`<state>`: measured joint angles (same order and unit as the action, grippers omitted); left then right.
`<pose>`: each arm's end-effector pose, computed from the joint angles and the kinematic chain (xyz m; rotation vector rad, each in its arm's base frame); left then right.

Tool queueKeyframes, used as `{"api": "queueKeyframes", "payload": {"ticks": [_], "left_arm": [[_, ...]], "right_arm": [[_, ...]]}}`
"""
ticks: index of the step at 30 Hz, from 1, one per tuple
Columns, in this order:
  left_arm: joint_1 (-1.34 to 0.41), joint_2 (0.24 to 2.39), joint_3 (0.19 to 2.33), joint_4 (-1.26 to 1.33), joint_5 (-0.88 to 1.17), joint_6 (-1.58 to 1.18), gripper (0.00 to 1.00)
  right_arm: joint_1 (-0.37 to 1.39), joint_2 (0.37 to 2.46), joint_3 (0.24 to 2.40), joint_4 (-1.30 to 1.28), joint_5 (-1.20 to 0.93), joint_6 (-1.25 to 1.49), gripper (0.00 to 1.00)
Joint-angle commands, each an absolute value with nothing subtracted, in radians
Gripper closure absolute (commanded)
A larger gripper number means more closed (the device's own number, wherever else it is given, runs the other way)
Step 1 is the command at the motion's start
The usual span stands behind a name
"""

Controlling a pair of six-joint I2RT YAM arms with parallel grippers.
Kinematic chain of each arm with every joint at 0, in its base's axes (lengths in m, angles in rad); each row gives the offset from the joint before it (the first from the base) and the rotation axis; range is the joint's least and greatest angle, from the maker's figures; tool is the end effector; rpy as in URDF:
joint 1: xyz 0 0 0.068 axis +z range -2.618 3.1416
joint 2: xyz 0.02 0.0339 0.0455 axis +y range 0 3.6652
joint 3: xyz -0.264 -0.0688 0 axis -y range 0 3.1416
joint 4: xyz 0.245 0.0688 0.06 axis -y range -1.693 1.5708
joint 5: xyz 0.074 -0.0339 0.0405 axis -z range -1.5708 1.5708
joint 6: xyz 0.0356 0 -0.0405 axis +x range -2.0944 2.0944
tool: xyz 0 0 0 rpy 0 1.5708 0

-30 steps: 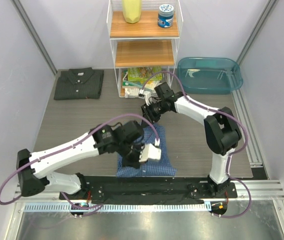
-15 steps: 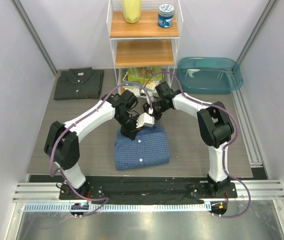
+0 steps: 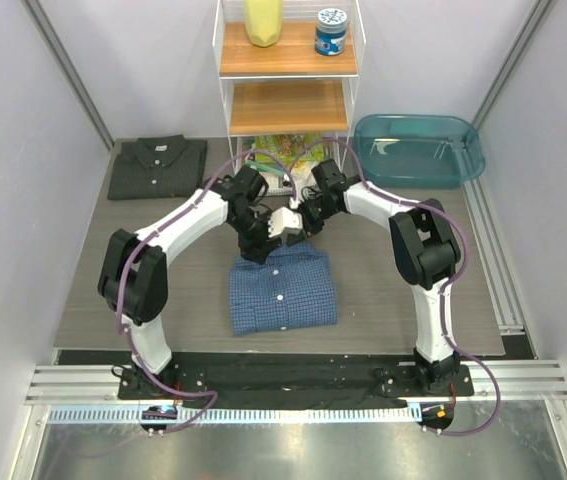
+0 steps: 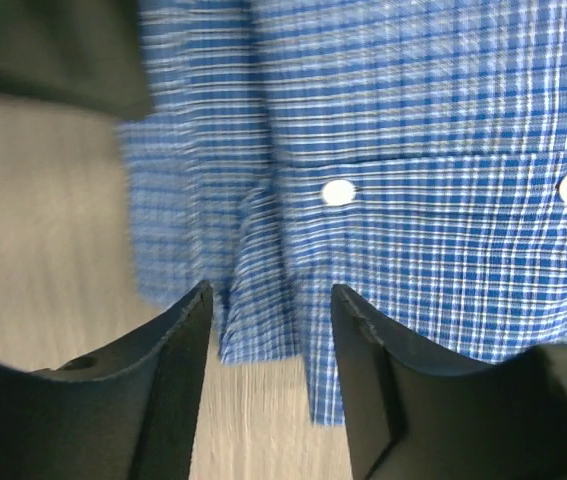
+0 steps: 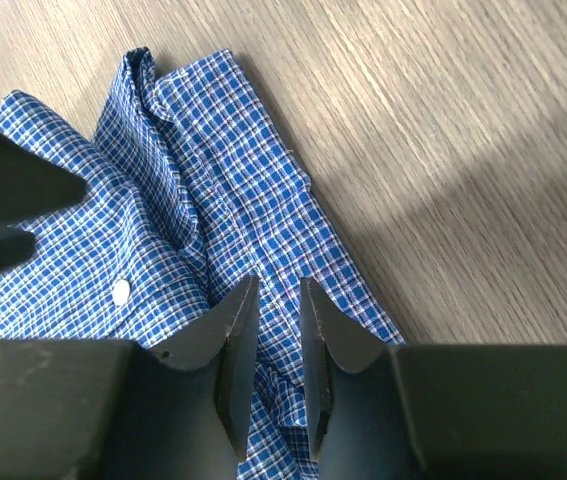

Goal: Fold and stack the long sleeve shirts
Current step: Fold the shirt

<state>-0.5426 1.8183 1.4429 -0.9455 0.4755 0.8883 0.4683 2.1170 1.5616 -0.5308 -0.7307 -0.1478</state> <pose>0.3005 -0.2002 0.2331 1.8710 2.0250 -0.5983 0.3853 0.2215 0.1719 -1.0155 2.3865 1.0769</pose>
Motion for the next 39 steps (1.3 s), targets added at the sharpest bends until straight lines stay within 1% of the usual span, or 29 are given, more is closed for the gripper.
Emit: {"api": "queueKeyframes", "payload": {"ticks": [1, 5, 6, 8, 9, 12, 18, 21, 23, 26, 27, 31, 34, 39], "left_arm": [[-0.488, 1.74, 1.529, -1.025, 0.544, 0.761, 0.45], [-0.486, 1.697, 1.453, -1.032, 0.563, 0.704, 0.43], [-0.485, 1.666, 1.383, -1.014, 0.563, 0.692, 0.43], [-0.486, 1.635, 1.317, -0.944, 0.561, 0.655, 0.44], [-0.486, 1.625, 1.269, -0.93, 0.569, 0.649, 0.44], [-0.511, 1.609, 1.218, -0.931, 0.578, 0.65, 0.49], [-0.624, 1.582, 1.092, -0.923, 0.551, 0.618, 0.52], [-0.64, 1.586, 1.124, -0.968, 0.604, 0.581, 0.51], [-0.634, 1.594, 1.19, -0.994, 0.614, 0.587, 0.49], [-0.621, 1.586, 1.239, -0.959, 0.591, 0.6, 0.45], [-0.621, 1.591, 1.244, -0.944, 0.583, 0.61, 0.42], [-0.621, 1.664, 1.267, -0.907, 0.557, 0.66, 0.41], [-0.62, 1.716, 1.278, -0.887, 0.569, 0.678, 0.4], [-0.62, 1.77, 1.259, -0.825, 0.601, 0.658, 0.35]], "right_arm": [[0.471, 2.112, 1.557, -0.479, -0.75, -0.129, 0.71], [0.479, 2.088, 1.454, -0.439, -0.753, -0.11, 0.72], [0.482, 2.073, 1.434, -0.425, -0.755, -0.109, 0.72], [0.495, 2.053, 1.378, -0.407, -0.753, -0.107, 0.73], [0.503, 2.043, 1.361, -0.402, -0.753, -0.107, 0.73], [0.522, 2.01, 1.298, -0.384, -0.752, -0.106, 0.74], [0.554, 1.944, 1.221, -0.374, -0.759, -0.115, 0.74], [0.561, 1.898, 1.222, -0.408, -0.753, -0.175, 0.73], [0.558, 1.882, 1.29, -0.466, -0.744, -0.202, 0.73], [0.548, 1.876, 1.354, -0.471, -0.741, -0.178, 0.73], [0.548, 1.884, 1.376, -0.468, -0.741, -0.149, 0.73], [0.546, 1.945, 1.396, -0.457, -0.793, -0.074, 0.73], [0.546, 1.991, 1.394, -0.436, -0.834, -0.011, 0.75], [0.546, 2.049, 1.391, -0.385, -0.887, 0.078, 0.78]]}}
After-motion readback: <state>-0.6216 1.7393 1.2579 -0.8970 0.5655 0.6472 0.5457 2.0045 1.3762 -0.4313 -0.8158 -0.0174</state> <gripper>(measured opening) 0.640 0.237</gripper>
